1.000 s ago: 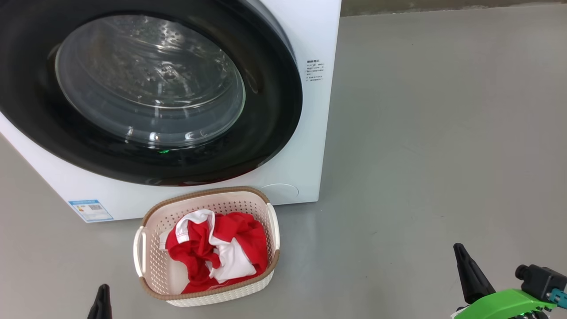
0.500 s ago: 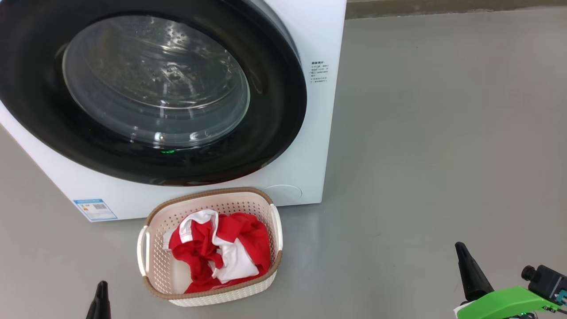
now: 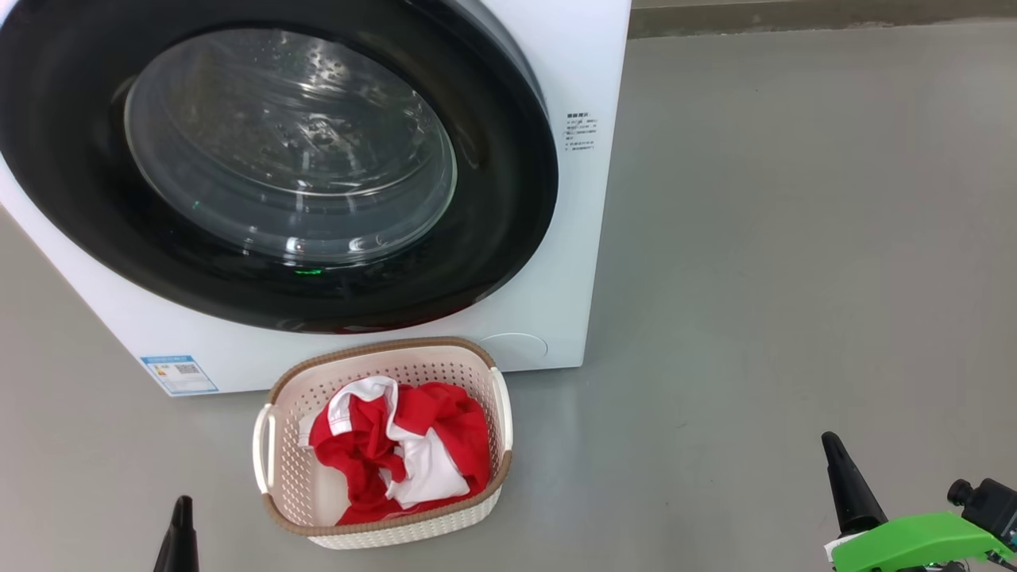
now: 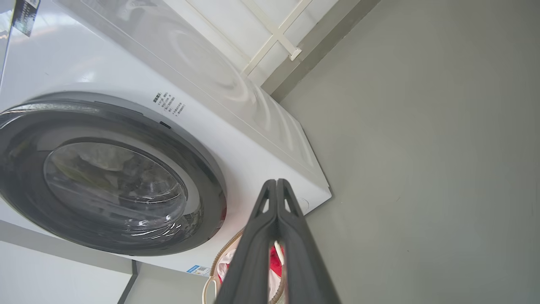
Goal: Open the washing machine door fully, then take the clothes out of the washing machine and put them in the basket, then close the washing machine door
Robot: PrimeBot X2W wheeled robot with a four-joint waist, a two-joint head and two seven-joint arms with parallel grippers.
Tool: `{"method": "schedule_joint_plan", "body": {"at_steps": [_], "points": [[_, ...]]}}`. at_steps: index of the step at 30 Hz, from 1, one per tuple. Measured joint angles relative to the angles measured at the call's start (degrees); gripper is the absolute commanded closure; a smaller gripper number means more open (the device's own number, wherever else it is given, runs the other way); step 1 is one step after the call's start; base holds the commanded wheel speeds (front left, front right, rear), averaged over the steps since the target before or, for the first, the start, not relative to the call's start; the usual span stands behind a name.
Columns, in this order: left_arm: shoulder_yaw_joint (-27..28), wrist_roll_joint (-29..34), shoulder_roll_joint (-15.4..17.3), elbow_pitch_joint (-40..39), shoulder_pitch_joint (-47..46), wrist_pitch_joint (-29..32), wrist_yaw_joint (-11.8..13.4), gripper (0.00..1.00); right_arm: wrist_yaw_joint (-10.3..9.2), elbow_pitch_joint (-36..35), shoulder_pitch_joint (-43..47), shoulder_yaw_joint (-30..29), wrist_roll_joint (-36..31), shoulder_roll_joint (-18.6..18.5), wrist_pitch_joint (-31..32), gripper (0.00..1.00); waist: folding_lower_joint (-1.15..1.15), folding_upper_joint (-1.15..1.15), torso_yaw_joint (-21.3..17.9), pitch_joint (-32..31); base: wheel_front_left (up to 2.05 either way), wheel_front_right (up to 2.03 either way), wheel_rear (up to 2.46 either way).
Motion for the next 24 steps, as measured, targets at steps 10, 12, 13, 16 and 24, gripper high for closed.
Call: {"method": "schedule_joint_plan", "body": {"at_steps": [10, 12, 13, 16, 24], "points": [[0.38, -5.83, -0.42, -0.05, -0.9, 1.79, 0.0, 1.0, -0.02, -0.44, -0.02, -0.58, 5.88, 0.67, 1.86, 1.0, 0.0, 0.0, 0.46, -0.22, 0.0, 0.0, 0.0], [0.49, -6.9, -0.55, -0.05, -0.9, 1.93, 0.0, 1.0, -0.03, -0.48, -0.03, -0.73, 6.87, 0.89, 2.03, 1.0, 0.0, 0.0, 0.56, -0.27, 0.0, 0.0, 0.0], [0.54, -7.32, -0.63, -0.05, -0.9, 2.02, 0.0, 1.0, -0.03, -0.53, -0.03, -0.81, 7.36, 0.92, 2.38, 1.0, 0.0, 0.0, 0.6, -0.29, 0.0, 0.0, 0.0], [0.64, -9.23, -0.74, -0.05, -0.97, 2.6, 0.0, 1.0, -0.03, -0.67, -0.03, -1.2, 9.21, 1.04, 2.86, 1.0, 0.0, 0.0, 0.74, -0.36, 0.0, 0.0, 0.0], [0.98, -13.78, -1.2, -0.1, -2.1, 3.97, 0.0, 1.0, -0.04, -1.01, -0.06, -1.87, 13.72, 1.42, 3.98, 1.0, 0.0, 0.0, 1.12, -0.54, 0.0, 0.0, 0.0]]}}
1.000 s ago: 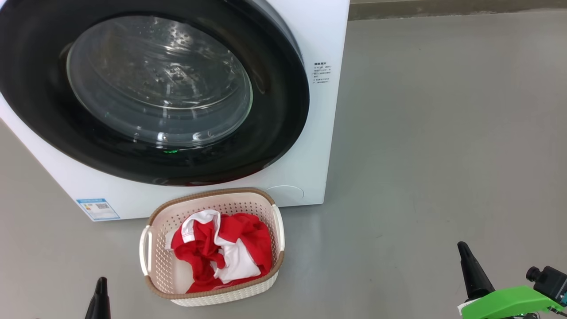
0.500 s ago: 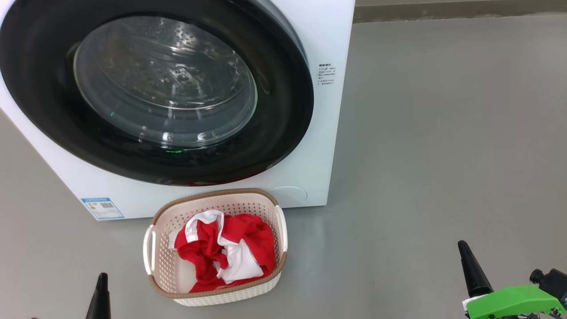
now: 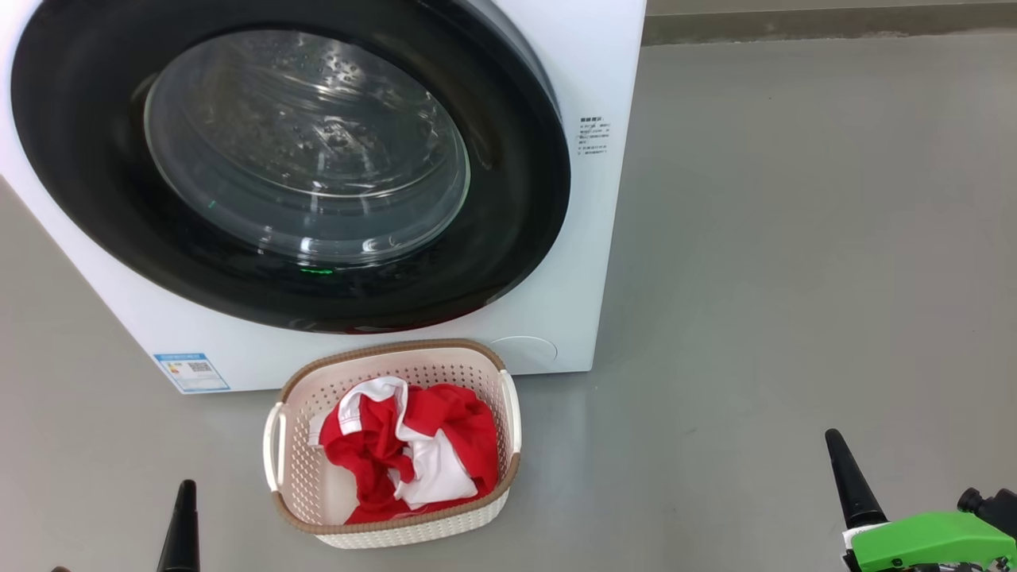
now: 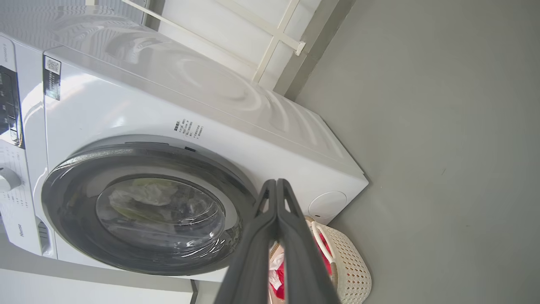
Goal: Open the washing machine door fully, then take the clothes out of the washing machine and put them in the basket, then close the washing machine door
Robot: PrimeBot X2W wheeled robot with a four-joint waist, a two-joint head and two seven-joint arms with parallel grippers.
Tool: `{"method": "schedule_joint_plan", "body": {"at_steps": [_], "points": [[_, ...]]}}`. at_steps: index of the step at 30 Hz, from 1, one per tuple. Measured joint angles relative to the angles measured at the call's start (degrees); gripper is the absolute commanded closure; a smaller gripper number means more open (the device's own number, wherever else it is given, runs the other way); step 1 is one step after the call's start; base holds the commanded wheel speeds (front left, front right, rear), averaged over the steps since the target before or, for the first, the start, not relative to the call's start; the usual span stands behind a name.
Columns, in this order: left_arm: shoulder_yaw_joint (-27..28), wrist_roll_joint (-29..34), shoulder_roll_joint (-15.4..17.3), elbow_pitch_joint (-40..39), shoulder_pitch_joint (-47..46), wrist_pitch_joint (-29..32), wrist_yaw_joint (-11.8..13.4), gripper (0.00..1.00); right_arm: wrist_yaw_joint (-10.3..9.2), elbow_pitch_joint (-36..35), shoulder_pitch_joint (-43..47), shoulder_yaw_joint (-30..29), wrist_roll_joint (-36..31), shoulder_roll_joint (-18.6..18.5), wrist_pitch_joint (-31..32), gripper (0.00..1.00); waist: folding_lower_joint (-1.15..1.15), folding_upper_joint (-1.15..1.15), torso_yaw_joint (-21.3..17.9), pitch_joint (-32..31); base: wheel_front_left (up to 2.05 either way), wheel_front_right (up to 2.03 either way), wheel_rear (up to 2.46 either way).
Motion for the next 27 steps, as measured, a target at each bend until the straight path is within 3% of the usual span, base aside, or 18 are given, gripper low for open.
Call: {"method": "schedule_joint_plan", "body": {"at_steps": [27], "points": [[1.08, -14.67, -0.97, -0.03, -1.52, 4.02, 0.0, 1.0, 0.0, -1.11, -0.81, -1.98, 14.64, 1.57, 4.48, 1.0, 0.0, 0.0, 1.21, -0.58, 0.0, 0.0, 0.0]]}}
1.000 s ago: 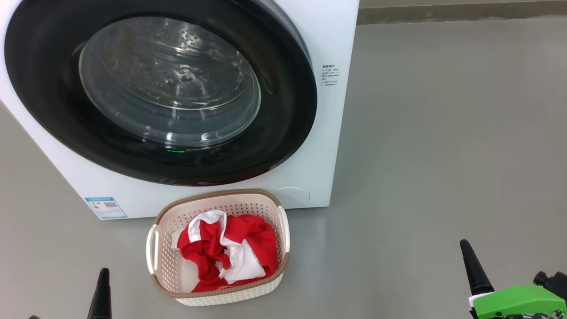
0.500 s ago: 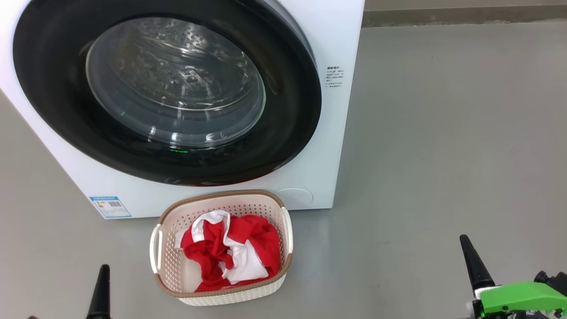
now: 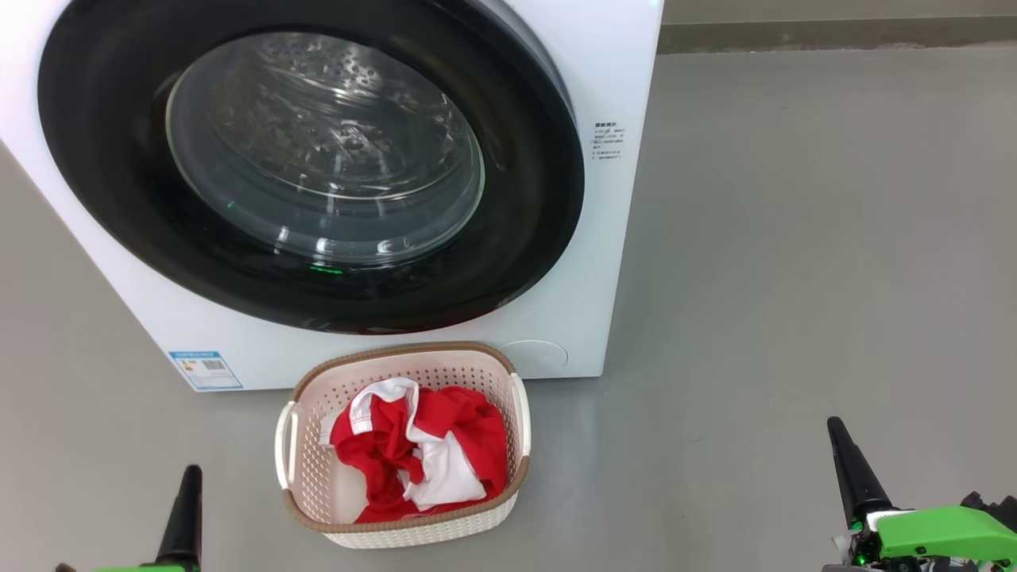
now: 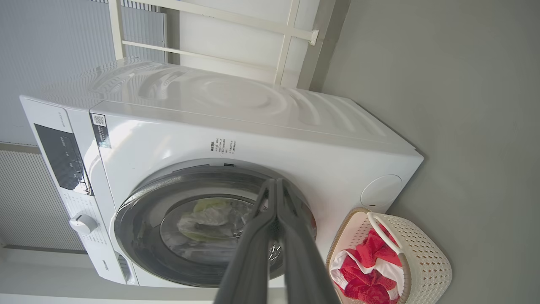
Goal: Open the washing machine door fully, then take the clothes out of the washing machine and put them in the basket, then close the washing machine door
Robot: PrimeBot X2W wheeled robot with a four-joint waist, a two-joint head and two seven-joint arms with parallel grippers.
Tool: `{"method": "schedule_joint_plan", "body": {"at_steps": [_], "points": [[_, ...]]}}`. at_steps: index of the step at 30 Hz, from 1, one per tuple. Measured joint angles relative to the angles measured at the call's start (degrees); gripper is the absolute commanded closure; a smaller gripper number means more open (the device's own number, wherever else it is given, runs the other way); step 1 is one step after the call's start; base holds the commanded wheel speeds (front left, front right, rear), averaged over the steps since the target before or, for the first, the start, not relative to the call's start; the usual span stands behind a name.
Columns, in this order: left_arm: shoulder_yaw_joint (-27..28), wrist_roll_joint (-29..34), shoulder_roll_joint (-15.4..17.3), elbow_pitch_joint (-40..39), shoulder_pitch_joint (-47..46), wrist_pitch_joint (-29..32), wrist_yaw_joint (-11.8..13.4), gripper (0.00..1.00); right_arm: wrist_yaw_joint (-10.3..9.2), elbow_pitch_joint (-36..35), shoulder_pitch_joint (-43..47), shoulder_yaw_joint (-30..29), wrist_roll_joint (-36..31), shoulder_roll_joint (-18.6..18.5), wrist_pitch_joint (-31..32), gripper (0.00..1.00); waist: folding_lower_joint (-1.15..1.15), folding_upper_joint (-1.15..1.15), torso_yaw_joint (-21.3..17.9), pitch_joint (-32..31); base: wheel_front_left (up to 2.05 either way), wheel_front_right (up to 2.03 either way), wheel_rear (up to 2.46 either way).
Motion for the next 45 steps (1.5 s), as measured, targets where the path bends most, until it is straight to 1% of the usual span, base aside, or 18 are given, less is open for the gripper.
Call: {"method": "schedule_joint_plan", "body": {"at_steps": [16, 45], "points": [[0.73, -9.43, -0.87, -0.02, -1.64, 2.53, 0.0, 1.0, -0.01, -0.74, -0.02, -1.35, 9.33, 0.94, 2.5, 1.0, 0.0, 0.0, 0.74, -0.36, 0.0, 0.0, 0.0], [0.78, -9.55, -0.93, -0.04, -1.89, 2.78, 0.0, 1.0, -0.01, -0.75, -0.02, -1.47, 9.51, 1.07, 2.52, 1.0, 0.0, 0.0, 0.74, -0.36, 0.0, 0.0, 0.0]]}}
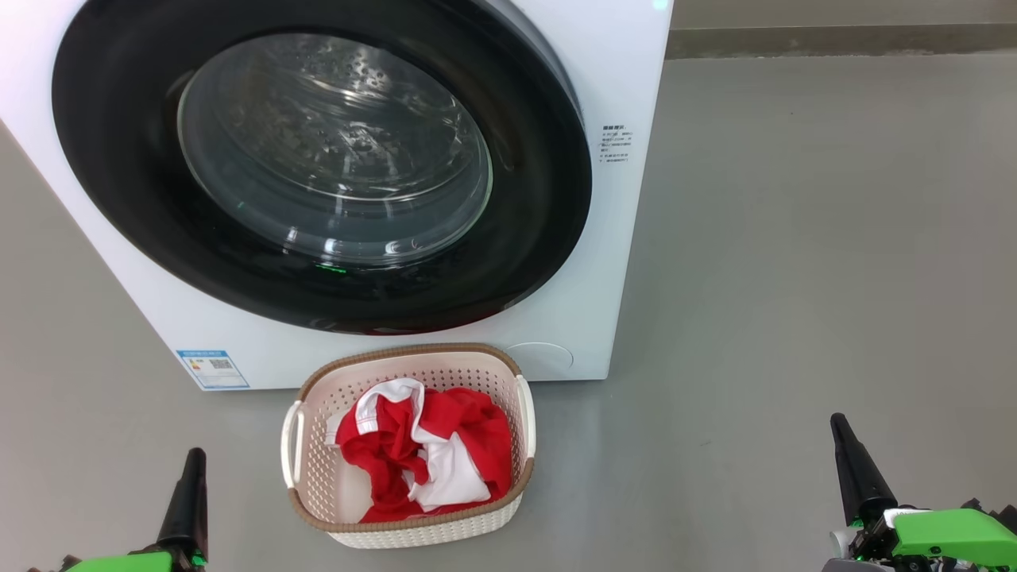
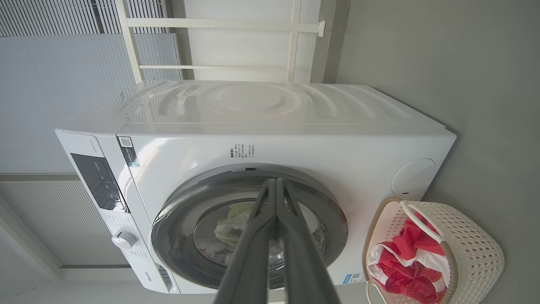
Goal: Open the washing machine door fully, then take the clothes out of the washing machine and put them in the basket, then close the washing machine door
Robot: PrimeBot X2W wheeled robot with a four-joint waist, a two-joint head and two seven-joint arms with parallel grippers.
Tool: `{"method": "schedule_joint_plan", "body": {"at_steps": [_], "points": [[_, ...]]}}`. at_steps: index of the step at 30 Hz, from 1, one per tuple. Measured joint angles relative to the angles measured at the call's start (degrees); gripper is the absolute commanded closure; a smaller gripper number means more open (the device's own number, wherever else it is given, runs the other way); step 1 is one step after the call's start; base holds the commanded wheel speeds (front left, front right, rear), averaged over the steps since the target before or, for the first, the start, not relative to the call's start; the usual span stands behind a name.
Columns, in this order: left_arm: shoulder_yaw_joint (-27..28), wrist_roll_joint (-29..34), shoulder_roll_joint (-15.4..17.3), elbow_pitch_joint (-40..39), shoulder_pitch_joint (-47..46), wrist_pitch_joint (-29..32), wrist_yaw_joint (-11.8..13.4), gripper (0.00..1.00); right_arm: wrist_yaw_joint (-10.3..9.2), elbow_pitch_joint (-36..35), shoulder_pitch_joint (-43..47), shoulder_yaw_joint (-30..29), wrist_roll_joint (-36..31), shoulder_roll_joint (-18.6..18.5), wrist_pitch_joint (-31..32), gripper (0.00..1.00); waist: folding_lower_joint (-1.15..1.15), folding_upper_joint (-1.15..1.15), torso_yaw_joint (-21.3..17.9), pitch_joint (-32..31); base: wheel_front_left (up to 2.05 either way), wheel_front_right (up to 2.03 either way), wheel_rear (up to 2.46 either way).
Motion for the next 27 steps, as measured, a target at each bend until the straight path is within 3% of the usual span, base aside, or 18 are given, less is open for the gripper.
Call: {"method": "schedule_joint_plan", "body": {"at_steps": [27], "points": [[0.0, 0.0, -0.01, 0.0, 0.0, 0.0, 0.0, 1.0, 0.0, 0.0, -0.01, -0.02, 0.0, 0.01, 0.0, 1.0, 0.0, 0.0, 0.0, 0.0, 0.0, 0.0, 0.0]]}}
